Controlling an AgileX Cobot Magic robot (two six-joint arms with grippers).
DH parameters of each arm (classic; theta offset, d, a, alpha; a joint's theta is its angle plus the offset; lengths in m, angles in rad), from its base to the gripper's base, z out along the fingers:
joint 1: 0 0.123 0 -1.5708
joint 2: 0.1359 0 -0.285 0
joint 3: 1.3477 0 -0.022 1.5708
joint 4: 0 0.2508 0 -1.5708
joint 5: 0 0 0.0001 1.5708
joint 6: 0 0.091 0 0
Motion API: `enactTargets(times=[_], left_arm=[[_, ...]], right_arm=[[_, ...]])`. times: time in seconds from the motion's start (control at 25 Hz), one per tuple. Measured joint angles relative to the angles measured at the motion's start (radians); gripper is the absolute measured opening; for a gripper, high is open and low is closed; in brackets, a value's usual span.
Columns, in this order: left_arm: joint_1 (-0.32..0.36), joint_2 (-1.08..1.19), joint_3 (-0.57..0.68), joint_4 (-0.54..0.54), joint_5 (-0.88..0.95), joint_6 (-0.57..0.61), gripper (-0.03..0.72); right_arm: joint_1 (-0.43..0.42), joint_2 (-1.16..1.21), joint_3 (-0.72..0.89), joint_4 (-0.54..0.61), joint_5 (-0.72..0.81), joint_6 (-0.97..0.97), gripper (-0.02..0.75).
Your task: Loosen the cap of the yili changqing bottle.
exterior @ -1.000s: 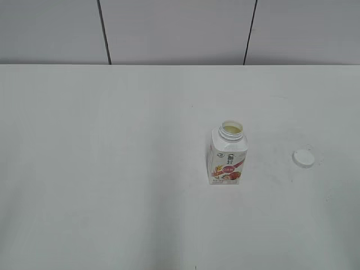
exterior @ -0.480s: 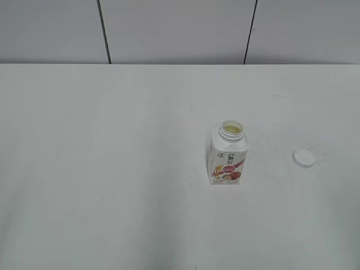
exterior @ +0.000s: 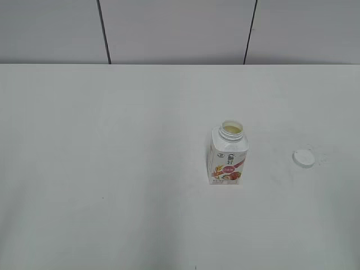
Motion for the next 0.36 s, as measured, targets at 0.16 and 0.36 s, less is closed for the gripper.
enactTargets(times=[0.16, 0.36], left_arm=[[0.000, 0.000, 0.000, -0.001, 0.000, 0.000, 0.469], [0.000, 0.000, 0.000, -0.001, 0.000, 0.000, 0.469]], right_arm=[[0.000, 0.000, 0.000, 0.000, 0.000, 0.000, 0.594], [0.000, 0.000, 0.000, 0.000, 0.000, 0.001, 0.594]])
